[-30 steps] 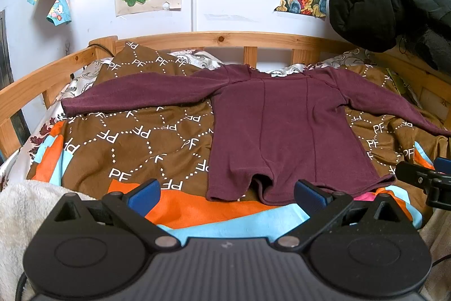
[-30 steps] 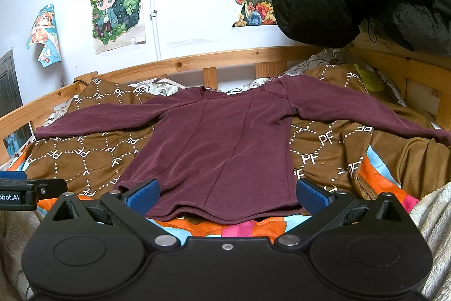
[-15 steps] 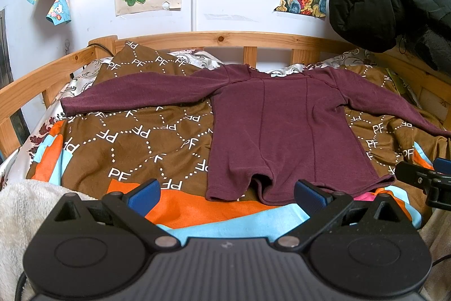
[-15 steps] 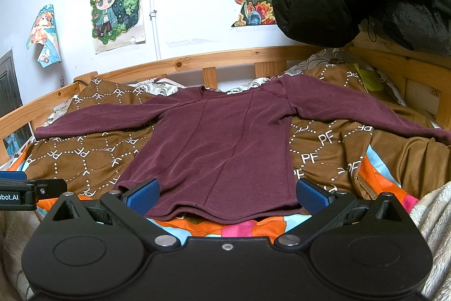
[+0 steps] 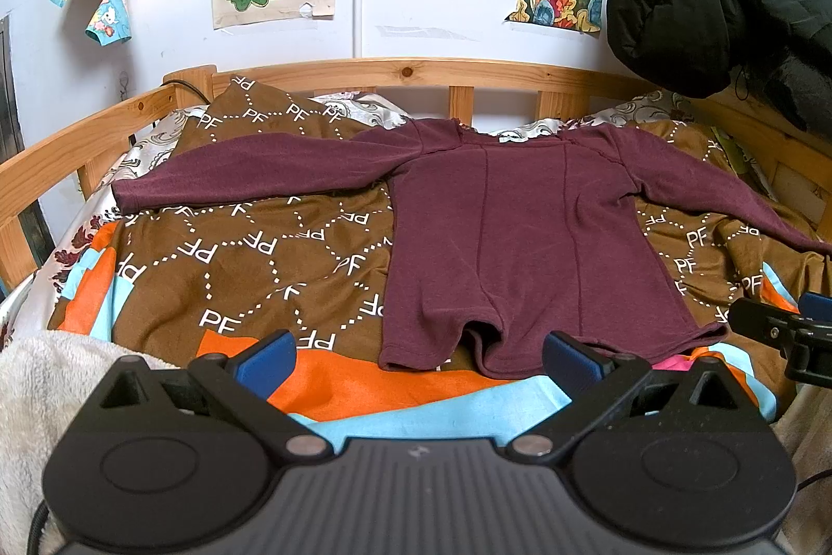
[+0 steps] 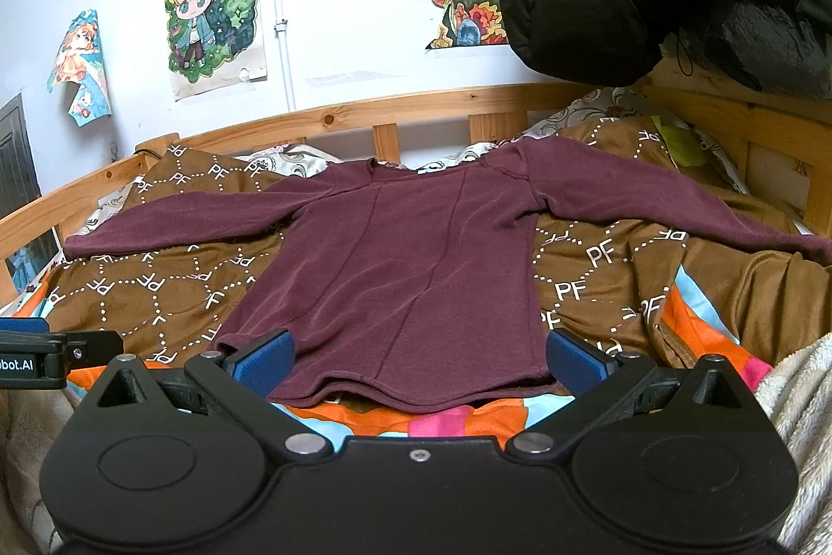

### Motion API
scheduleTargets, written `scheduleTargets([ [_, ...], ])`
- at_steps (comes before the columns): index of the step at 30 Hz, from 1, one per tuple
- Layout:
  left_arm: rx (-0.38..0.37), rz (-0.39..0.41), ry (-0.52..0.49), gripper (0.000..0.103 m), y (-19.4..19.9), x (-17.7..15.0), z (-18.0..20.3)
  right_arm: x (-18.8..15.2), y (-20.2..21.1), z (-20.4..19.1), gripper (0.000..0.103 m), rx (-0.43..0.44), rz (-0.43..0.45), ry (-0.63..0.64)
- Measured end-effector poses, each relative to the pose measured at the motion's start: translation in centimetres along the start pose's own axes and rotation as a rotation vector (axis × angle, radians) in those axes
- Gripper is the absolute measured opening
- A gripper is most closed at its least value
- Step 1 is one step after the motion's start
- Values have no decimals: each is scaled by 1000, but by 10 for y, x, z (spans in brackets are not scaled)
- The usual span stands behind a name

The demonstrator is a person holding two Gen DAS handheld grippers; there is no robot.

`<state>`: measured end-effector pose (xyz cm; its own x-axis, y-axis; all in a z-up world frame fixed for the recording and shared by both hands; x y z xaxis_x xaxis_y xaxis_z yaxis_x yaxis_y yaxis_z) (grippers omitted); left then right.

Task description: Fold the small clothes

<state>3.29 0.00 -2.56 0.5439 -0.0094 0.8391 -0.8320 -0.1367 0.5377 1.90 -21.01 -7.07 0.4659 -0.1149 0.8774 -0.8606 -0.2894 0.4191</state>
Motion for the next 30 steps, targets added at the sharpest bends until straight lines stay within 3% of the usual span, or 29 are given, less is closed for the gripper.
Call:
scheduleTargets([
  [30,-1,-9,0,103,0,-1,5,2,2,-1,103,-4,-2,-1],
])
Point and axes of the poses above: each gripper's, at about its wrist camera, not at the fingertips, and y roughly against the way its jaws point, z to its right, x to its top, the point moved 4 cm from there along -y, roughly the way its jaws point, and after that the axes turned 8 degrees about x, right-handed, at the moved point
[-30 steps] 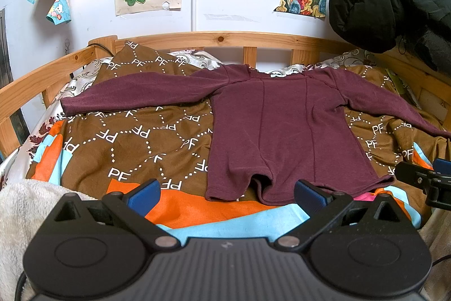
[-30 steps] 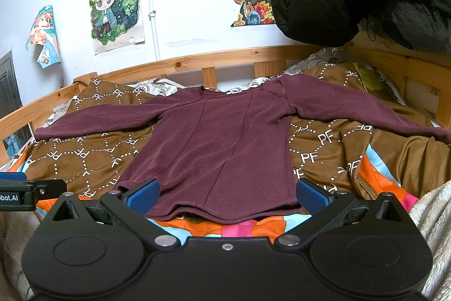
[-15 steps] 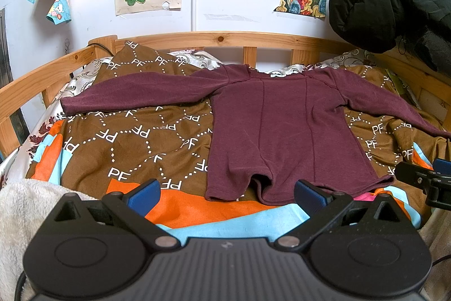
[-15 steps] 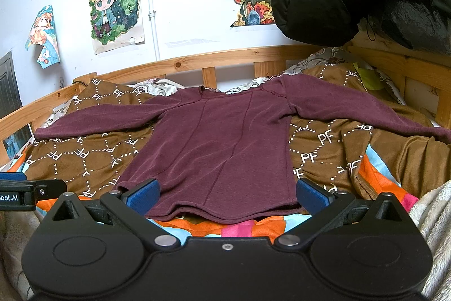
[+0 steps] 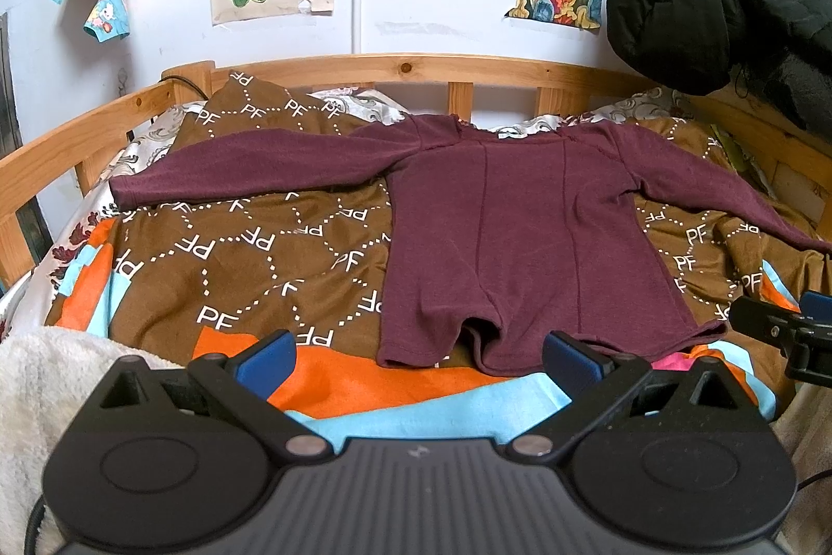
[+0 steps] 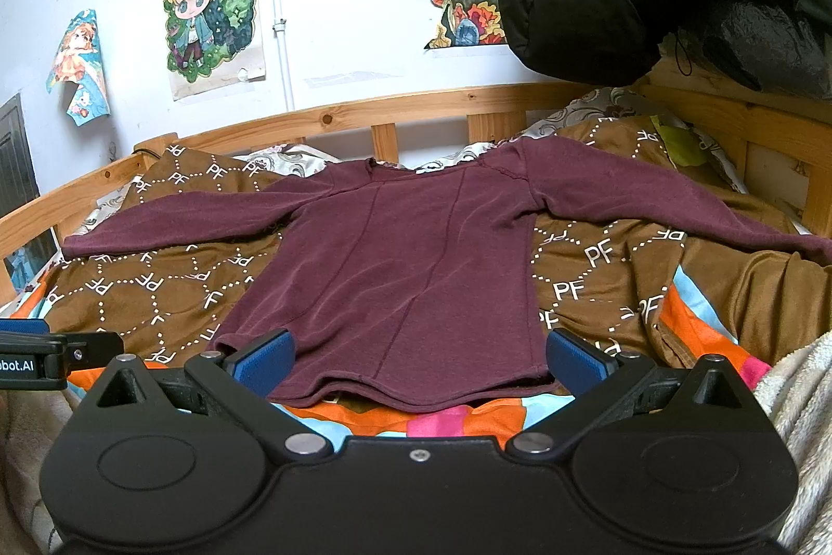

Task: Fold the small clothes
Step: 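Grasp the maroon sweater's sleeve cuff with the right gripper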

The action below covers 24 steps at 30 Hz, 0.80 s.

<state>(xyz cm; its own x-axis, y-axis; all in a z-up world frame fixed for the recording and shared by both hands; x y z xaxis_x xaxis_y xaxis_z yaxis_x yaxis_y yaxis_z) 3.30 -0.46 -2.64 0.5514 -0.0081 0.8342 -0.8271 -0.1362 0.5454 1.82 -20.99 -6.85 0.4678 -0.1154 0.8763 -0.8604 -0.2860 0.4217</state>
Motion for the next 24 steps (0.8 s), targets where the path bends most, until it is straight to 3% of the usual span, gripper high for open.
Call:
scheduleTargets([
  [4,8,-37,-7,103,-8,0,4,3,-5,-1,103,-27,-26,-5],
  [13,-21,-117,-36,103,-43,29,10,19,-31,27,103,-211,-167,-81],
  [19,-22,-113,-65,103,-71,66,24,31,-43,54,103,-258,-178,-164],
  [24,-67,-164,-58,103,-109,84,40,40,-59,84,103,-288,-190,-245],
])
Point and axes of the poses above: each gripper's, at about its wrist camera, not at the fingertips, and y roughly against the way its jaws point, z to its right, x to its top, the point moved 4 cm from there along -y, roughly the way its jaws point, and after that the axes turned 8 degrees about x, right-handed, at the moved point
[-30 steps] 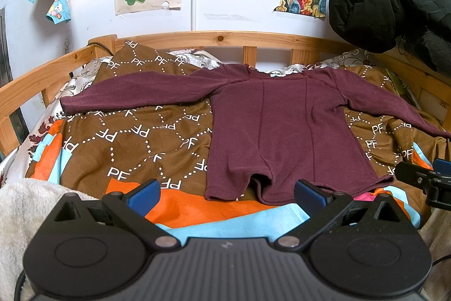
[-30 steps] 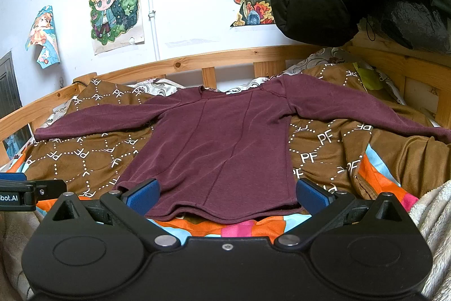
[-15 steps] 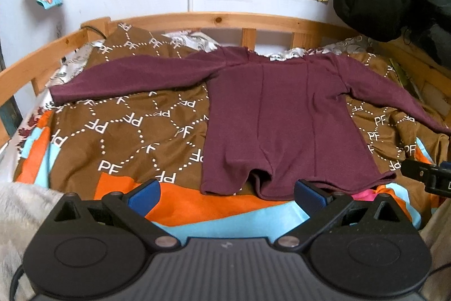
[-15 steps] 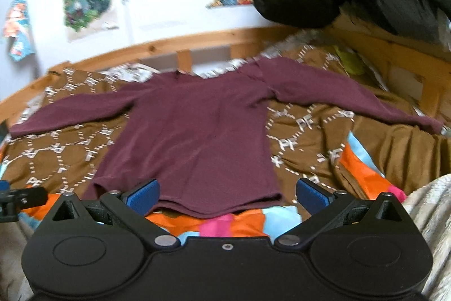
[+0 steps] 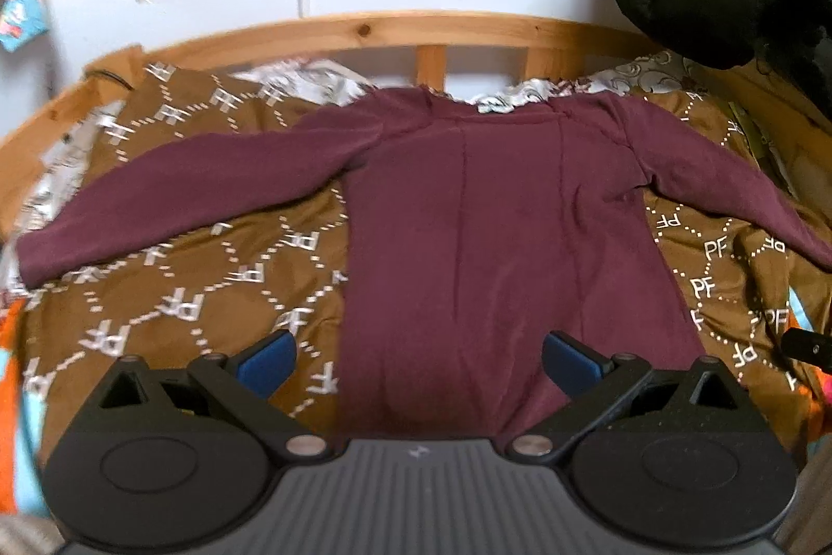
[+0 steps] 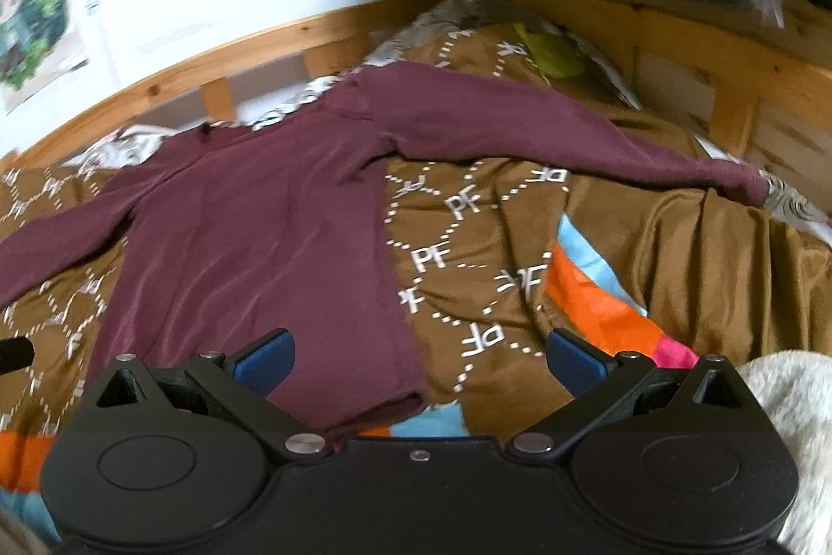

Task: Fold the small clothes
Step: 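Grasp the maroon sweater's sleeve cuff with the right gripper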

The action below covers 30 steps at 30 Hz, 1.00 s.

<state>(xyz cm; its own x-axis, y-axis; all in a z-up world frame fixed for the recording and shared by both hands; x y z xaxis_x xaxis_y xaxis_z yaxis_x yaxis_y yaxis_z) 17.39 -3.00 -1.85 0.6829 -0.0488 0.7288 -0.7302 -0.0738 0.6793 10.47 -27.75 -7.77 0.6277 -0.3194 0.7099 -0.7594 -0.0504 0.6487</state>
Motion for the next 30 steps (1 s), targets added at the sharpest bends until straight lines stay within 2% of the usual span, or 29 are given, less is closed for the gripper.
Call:
scheduleTargets([
  [4,-27,-25,8,103,-27,11,3,12,-22,24,103,-11,-40,-113],
  [9,-18,18,-33,103,-60,30,10,34,-45,51,103,-39,-38,-197],
  [12,-23,48,-34,103,-78,35,13,52,-53,67,103,-67,18,-227],
  [15,-39,45,-27,103,-94,30,14,67,-59,87,103,-96,96,-257],
  [20,-74,-41,-20,103,-111,17,12,76,-67,121,103,-146,240,-300],
  [25,-111,-102,44,103,-122,13,5,70,-87,160,103,-169,263,-491],
  [30,-117,-148,65,103,-131,10,5,75,-92,172,103,-174,340,-527],
])
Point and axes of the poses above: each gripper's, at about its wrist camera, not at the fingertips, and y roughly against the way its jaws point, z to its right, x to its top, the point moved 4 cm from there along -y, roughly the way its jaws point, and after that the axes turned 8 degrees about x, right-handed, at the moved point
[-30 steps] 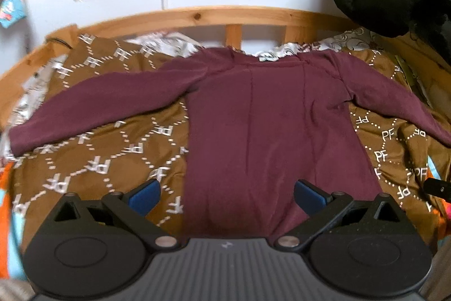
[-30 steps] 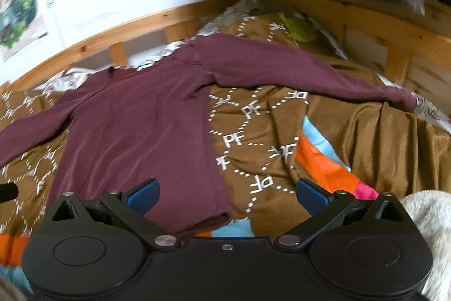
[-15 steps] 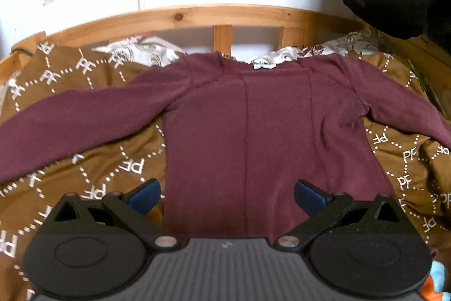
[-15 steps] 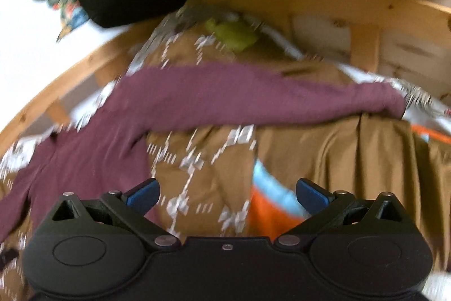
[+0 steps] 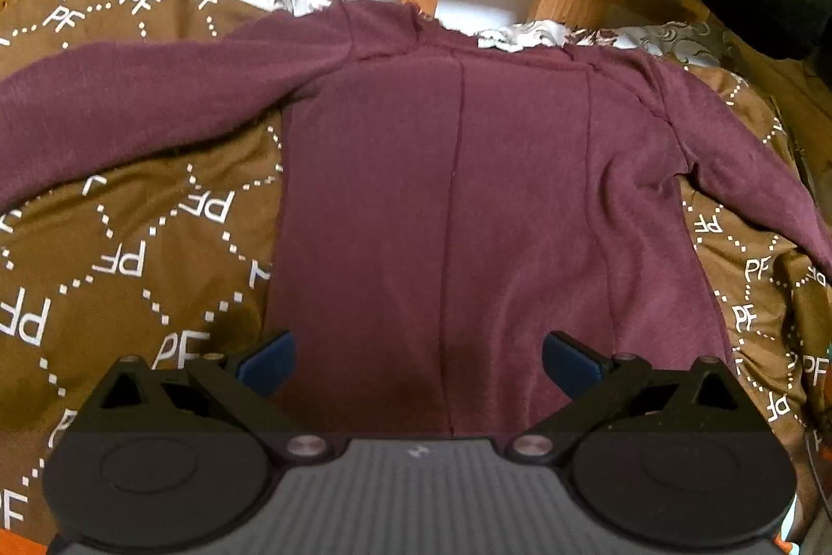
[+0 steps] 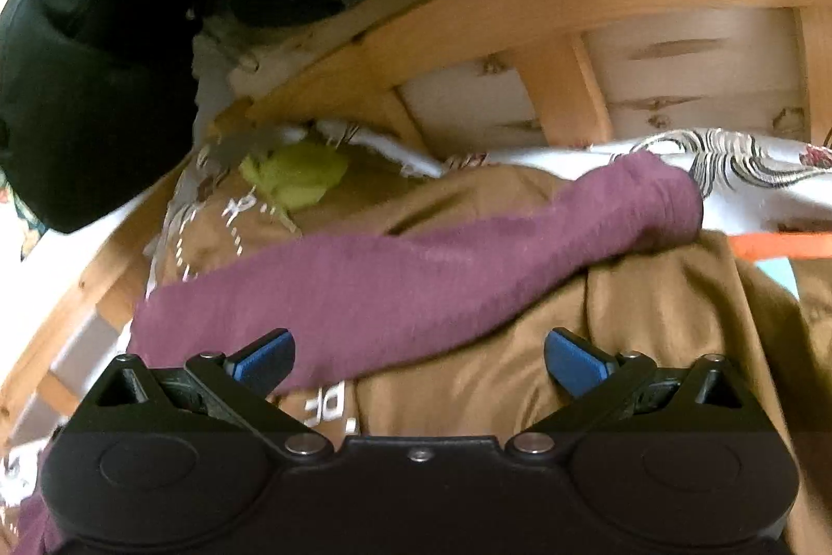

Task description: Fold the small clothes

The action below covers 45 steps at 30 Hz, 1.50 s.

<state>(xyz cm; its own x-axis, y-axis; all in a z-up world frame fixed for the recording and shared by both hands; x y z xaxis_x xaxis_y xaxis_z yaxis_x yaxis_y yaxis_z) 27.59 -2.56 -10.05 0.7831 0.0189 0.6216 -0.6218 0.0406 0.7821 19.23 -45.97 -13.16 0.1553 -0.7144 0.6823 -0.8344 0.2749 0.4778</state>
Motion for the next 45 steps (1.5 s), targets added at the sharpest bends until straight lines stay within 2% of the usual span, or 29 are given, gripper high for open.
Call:
scheduleTargets([
  [4,-3,-2,12,103,4,-1,1,9,-6,8,102,-47,67,-60],
  [6,7,10,10,103,7,-2,1,12,-7,11,96,-91,105,-98],
  [8,14,16,14,103,10,-1,0,15,-8,13,86,-150,131,-107],
  [9,13,15,21,103,10,-1,-1,16,-8,15,77,-176,144,-103],
  [10,11,13,28,103,11,1,0,17,-8,18,64,-204,157,-104],
  [11,8,11,38,103,11,1,-1,18,-7,21,56,-234,169,-108],
  [13,4,14,53,103,13,2,-2,20,-6,29,28,-283,180,-116],
  [15,38,16,43,103,15,2,-3,22,-3,36,18,-303,191,-134],
  [17,56,18,26,103,17,2,-3,22,-1,36,15,-301,203,-131],
  [19,47,23,37,102,20,2,-5,23,2,25,8,-298,227,-80],
  [21,32,26,64,102,23,4,-7,24,7,8,6,-278,267,-1],
  [27,14,47,98,102,28,7,-14,8,18,-75,5,-149,388,429],
  [30,10,54,117,102,29,9,-17,-17,24,-122,5,-32,442,680],
  [33,27,54,130,102,29,10,-19,-54,31,-163,5,117,457,909],
  [38,61,62,158,102,27,13,-28,-129,42,-211,5,376,374,1200],
  [41,80,73,206,102,26,14,-38,-175,54,-225,4,527,267,1326],
  [45,150,137,267,102,32,16,-51,-227,70,-235,4,682,135,1460],
])
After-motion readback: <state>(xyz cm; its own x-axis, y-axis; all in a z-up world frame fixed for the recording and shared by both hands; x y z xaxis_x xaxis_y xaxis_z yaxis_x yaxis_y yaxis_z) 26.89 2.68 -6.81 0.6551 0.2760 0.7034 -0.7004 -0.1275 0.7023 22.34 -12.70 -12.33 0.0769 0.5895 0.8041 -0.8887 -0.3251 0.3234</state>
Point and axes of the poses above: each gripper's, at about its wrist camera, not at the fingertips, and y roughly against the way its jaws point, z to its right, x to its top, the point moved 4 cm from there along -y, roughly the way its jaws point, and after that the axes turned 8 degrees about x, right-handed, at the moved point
